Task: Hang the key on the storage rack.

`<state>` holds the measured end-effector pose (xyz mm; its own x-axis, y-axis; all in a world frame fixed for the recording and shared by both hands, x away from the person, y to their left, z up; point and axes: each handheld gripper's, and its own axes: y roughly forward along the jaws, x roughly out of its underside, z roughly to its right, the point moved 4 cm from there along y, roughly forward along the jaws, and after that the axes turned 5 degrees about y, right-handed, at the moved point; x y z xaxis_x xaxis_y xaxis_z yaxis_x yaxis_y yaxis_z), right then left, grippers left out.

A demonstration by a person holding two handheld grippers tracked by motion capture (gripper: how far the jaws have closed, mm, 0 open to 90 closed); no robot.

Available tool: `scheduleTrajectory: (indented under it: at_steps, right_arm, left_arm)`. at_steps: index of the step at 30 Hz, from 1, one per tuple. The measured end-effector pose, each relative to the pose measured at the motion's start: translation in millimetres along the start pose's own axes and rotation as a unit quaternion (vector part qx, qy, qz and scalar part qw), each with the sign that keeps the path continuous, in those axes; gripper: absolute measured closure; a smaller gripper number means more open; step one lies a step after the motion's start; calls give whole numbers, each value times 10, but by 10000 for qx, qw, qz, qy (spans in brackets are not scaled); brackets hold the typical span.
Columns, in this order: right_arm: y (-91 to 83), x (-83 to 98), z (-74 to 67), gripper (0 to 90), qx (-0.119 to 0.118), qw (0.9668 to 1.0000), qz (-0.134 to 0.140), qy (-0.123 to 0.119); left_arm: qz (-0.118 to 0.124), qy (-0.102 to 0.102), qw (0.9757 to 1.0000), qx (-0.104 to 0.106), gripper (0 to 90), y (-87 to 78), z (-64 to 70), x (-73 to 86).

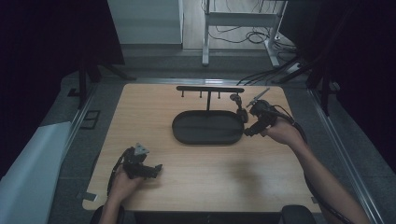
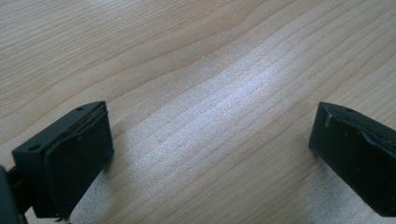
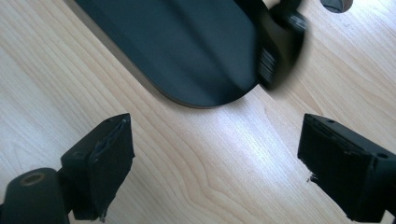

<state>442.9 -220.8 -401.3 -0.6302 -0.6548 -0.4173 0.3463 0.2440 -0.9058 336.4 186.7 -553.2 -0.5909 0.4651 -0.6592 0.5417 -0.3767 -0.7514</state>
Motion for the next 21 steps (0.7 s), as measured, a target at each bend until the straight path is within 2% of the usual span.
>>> scheduleTrajectory:
  at_steps: [8,21]
  right_arm:
    - [-51,125,-39,8,40,9999,147,-16]
    - [-150,328,-77,0,41,9991,419,-26]
  left_arm:
    - [6,4,10000,-2,0,2,0,-1]
    - [11,-10,10000,2,0,3,1,-2]
